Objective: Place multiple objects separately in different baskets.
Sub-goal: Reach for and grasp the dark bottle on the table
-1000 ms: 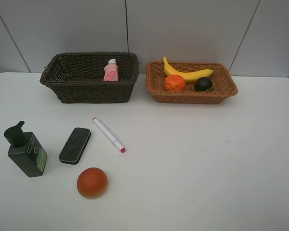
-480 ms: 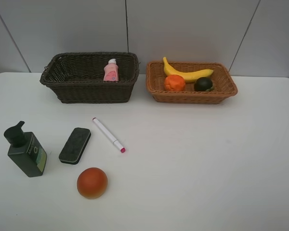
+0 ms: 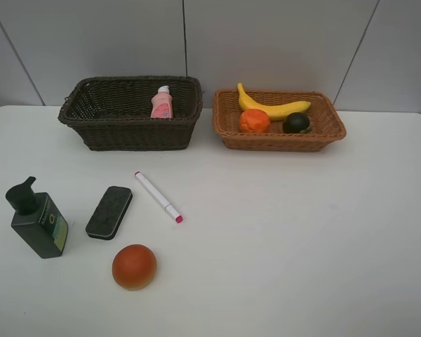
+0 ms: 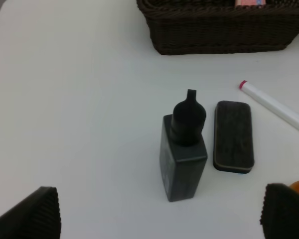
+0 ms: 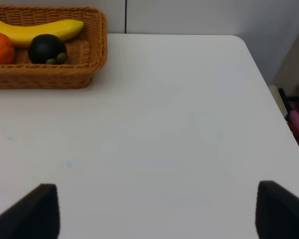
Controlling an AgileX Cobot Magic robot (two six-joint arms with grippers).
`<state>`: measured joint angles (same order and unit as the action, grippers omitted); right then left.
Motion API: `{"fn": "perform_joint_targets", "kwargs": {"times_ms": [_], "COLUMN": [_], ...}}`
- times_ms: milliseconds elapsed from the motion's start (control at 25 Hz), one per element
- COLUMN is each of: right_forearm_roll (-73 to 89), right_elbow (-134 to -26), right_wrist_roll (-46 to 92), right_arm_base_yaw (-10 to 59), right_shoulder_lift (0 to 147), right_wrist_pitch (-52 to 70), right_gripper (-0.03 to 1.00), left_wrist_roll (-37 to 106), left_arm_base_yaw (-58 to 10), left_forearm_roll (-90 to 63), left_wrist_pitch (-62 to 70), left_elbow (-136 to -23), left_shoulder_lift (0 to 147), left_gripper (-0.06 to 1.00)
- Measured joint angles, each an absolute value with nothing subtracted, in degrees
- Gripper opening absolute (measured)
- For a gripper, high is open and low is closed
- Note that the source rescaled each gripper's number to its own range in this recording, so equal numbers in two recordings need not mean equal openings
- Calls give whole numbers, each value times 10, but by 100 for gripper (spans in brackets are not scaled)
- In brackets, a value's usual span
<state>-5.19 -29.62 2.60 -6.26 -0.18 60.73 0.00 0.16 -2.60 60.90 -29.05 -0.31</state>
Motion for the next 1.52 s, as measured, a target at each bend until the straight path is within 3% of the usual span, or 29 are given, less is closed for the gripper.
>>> {"fn": "perform_joint_targets", "kwargs": {"times_ms": [240,800,1160,1520], "right_forearm_roll": [-52,-52,-52,-52], "right_elbow": [-296,-296,-296,-296], "right_wrist_roll": [26,27,27,28], "right_arm_base_yaw": [-63,-63,-63,-63], "right_shoulder_lift": [-2,-2,-2,-2], "right_wrist_pitch": [607,607,607,607], "right_gripper": [98,98,98,98], "left_wrist_roll": [-11,-29,-55,0], "left_arm_base_yaw": [2,2,2,-22], "left_forearm_roll": [-47,-40,-39,-43], "left_wrist_pitch": [607,595,577,554], "left_elbow": [-307,-501,-510,-510], "left_shoulder_lift": [95,485,650,723], "left_gripper": [100,100,100,100]}}
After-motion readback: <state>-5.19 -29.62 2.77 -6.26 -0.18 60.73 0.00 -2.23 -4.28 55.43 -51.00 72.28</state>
